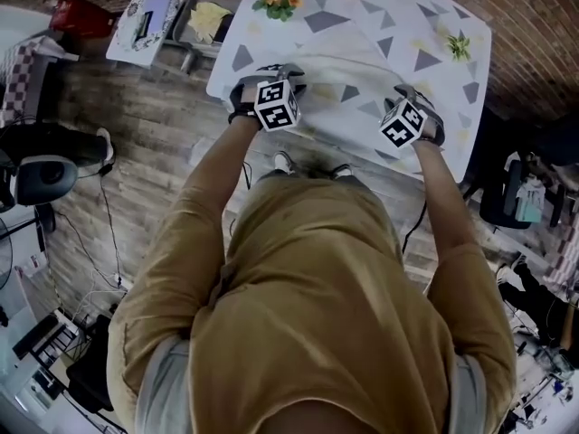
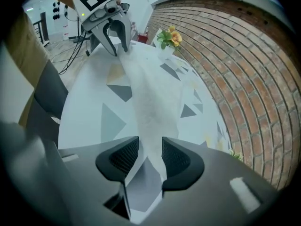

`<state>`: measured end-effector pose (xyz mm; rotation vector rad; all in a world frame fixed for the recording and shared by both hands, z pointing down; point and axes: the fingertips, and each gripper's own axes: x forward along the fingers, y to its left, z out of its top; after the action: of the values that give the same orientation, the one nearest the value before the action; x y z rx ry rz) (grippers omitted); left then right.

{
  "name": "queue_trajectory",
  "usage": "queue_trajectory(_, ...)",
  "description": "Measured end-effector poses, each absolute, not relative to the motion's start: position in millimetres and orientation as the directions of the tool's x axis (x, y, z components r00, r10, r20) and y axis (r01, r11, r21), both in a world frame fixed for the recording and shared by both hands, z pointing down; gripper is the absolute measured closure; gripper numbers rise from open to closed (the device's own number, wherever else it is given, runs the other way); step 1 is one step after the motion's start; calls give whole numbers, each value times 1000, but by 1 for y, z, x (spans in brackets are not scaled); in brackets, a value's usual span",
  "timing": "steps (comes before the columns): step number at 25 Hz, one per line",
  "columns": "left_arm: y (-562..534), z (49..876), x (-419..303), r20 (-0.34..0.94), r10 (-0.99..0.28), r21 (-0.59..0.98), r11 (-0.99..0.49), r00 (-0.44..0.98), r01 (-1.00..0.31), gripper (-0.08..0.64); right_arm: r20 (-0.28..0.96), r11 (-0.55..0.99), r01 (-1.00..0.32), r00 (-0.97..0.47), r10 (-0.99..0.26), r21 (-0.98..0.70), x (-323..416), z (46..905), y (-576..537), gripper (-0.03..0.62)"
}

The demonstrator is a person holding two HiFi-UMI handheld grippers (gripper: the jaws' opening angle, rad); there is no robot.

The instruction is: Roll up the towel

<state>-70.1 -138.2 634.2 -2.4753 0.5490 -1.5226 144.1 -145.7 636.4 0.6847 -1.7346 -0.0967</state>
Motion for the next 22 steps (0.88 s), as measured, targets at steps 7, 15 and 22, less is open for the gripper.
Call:
queue_trajectory(7, -140, 645, -73, 868, -310, -269, -950, 388, -158, 382, 895, 856, -390, -146, -422, 340, 143, 641, -144, 439)
queue_trajectory(15, -145, 647, -80, 886, -240, -207, -970, 397, -124, 383, 914, 873, -385, -148, -377, 298, 140, 640, -142, 492)
queue_trajectory(22, -148, 644, -84, 884, -226, -182, -973, 409, -144, 458, 898, 845, -426, -142, -416, 324, 142, 640, -145, 553)
